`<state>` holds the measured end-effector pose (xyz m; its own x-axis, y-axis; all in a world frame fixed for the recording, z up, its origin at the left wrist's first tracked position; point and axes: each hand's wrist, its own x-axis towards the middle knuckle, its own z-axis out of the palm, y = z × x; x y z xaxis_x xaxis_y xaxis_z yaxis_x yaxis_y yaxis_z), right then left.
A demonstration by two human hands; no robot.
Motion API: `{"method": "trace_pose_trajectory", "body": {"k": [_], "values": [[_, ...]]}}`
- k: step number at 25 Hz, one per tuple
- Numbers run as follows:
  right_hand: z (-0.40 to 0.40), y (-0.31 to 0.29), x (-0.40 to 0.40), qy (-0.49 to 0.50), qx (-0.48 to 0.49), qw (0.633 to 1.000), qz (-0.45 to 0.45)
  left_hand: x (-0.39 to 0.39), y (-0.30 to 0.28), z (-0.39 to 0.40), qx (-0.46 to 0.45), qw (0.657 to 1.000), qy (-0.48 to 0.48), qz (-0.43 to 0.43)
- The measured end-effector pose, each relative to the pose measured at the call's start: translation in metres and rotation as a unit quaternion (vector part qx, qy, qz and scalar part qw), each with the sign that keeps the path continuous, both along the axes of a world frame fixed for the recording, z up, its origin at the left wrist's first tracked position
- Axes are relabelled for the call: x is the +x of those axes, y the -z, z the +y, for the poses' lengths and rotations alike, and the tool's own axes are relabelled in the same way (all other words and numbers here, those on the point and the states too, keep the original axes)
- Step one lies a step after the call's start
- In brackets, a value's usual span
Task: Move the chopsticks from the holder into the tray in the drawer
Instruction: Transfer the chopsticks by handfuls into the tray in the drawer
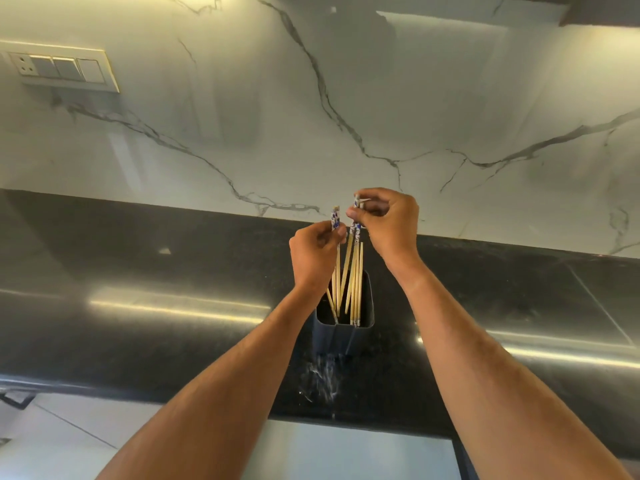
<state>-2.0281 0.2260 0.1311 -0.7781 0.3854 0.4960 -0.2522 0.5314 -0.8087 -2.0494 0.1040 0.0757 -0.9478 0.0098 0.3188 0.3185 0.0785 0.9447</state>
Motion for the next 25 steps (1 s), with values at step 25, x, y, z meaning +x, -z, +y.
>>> {"method": "trace_pose_trajectory", "body": {"k": [25], "values": [[0.006, -0.069, 0.129, -0.096, 0.009, 0.995, -0.021, 0.120, -0.050, -0.034, -0.052, 0.928, 0.338, -0.145]]}}
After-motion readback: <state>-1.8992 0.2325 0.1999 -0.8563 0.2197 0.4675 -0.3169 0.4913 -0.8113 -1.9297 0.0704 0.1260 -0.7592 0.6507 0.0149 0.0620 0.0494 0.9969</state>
